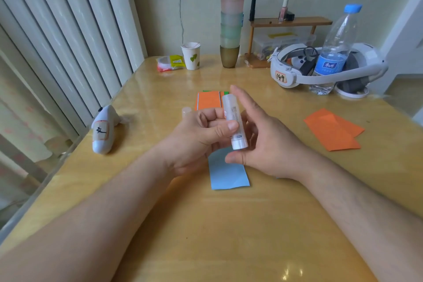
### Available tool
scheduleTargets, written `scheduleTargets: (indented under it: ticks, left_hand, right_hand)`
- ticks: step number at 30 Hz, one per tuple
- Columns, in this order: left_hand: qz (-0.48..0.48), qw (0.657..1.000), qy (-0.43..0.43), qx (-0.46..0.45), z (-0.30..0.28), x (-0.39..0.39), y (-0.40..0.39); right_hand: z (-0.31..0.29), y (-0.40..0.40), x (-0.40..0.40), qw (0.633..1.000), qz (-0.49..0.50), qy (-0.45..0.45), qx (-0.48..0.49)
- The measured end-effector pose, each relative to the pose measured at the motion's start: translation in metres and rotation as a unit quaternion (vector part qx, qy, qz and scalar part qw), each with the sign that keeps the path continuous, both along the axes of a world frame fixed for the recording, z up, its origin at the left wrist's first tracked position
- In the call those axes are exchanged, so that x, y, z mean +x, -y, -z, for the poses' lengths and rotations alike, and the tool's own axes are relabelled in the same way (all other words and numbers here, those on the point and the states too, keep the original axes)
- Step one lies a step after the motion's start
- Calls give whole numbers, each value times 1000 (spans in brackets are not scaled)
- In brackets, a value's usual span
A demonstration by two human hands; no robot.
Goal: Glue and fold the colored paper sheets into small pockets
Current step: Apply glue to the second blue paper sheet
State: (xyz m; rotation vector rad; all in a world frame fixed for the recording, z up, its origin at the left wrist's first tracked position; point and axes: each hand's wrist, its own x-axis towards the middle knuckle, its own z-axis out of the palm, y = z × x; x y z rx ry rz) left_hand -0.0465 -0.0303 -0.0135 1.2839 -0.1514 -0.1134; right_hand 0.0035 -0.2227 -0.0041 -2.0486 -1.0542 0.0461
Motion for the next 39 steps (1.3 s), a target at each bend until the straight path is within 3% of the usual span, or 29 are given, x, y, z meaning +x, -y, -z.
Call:
scheduleTargets:
  ticks: [5, 12, 14, 17, 21, 23, 25, 27, 29, 33, 35, 37, 39]
  left_hand:
    - [-25, 998, 15, -57, -4, -1, -2]
    - [-39, 997, 65, -14, 2, 2, -1]
    - [-41, 996, 73, -10, 1, 2, -1]
    - [-28, 995, 91, -26, 0, 1, 1]
    - [-10, 994, 106, -35, -4, 1, 0]
    - [-46, 994, 92, 32, -1, 6, -13]
    - [-120, 965, 91, 215, 1, 9, -31]
    - [-142, 894, 90, 416, 5, 10, -46]
    - [-111, 834, 69, 536, 5, 7, -51]
    - [-79, 774, 72, 624, 7, 8, -50]
    - [-87, 751, 81, 649, 8, 10, -52]
    - [-89, 738, 74, 665, 8, 9, -54]
    - [-84, 731, 65, 674, 9, 8, -54]
  right_hand:
    - [2, -3, 0, 989, 46, -7, 141]
    - [4, -5, -3, 962, 14, -187, 201]
    - [3, -7, -3, 925, -4, -278, 258]
    - [-1, -9, -4, 811, -95, -466, 341]
    - [-5, -19, -10, 745, -118, -541, 371]
    - [-9, -20, -2, 713, -66, -570, 402]
    - [-13, -14, 10, 685, -3, -584, 436]
    - [-14, -6, 19, 672, 37, -587, 450]
    - [-12, -3, 22, 674, 59, -591, 439]
    - [-6, -13, 22, 698, 93, -591, 393]
    - [-7, -17, 23, 691, 93, -597, 396]
    - [-14, -19, 24, 683, 94, -597, 410]
    - [-19, -21, 26, 711, 100, -574, 393]
